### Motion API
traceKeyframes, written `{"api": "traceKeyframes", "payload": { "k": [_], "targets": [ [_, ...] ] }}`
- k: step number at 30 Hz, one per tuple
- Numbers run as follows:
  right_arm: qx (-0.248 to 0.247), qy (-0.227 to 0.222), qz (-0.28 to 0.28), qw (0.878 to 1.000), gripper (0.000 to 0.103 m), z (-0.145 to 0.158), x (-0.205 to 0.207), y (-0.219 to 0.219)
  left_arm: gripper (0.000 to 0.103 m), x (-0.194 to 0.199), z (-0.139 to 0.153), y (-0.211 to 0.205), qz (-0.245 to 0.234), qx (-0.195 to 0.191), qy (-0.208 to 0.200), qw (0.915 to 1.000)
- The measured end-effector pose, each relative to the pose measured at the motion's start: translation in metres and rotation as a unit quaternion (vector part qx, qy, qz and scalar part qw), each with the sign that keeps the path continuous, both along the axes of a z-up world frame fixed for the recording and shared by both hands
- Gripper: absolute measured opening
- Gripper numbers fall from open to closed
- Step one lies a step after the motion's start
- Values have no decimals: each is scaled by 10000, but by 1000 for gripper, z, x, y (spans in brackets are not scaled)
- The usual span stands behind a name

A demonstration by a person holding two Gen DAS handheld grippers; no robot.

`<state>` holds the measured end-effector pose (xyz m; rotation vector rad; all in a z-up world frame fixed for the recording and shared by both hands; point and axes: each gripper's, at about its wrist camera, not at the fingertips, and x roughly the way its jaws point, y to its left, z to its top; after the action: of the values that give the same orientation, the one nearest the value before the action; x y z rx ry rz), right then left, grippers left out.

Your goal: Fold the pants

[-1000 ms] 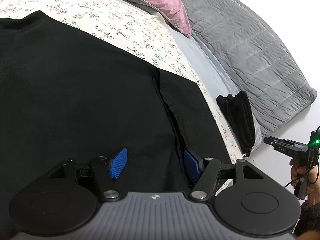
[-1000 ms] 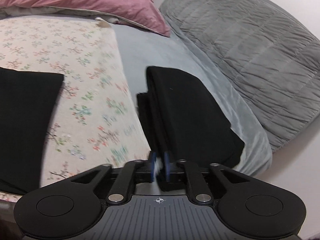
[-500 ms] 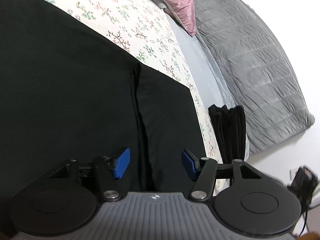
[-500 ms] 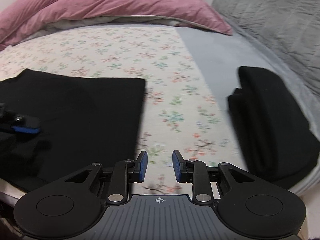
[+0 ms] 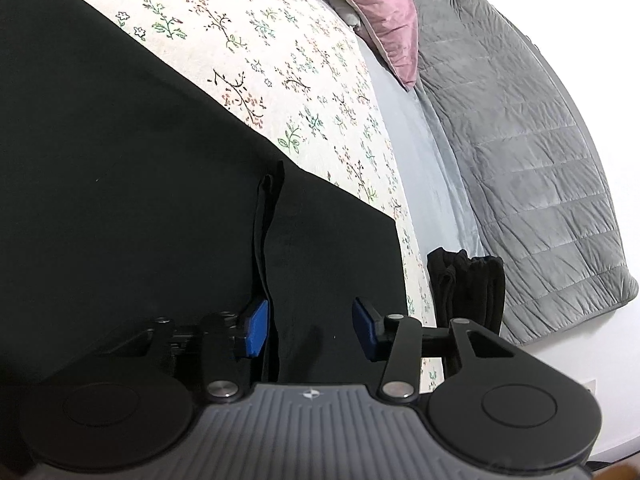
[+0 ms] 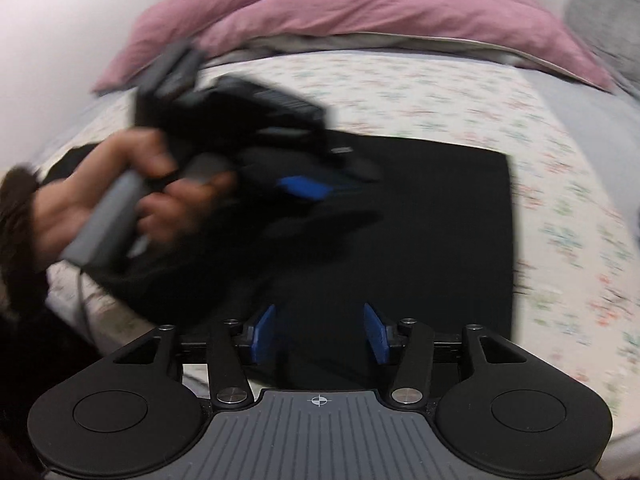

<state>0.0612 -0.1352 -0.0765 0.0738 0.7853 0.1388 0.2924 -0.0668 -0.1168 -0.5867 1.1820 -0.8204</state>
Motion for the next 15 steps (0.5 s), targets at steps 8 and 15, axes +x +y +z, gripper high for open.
{"api": "traceKeyframes", "payload": {
  "k": [8, 15],
  "targets": [
    [-459, -135, 362, 9982, 48, -22, 14, 39, 42, 7, -4, 0, 162, -132, 188, 9996],
    [-287, -378, 142, 9988, 1, -11, 9, 28, 54, 7, 1, 3, 260, -139, 335, 9990]
  ]
}}
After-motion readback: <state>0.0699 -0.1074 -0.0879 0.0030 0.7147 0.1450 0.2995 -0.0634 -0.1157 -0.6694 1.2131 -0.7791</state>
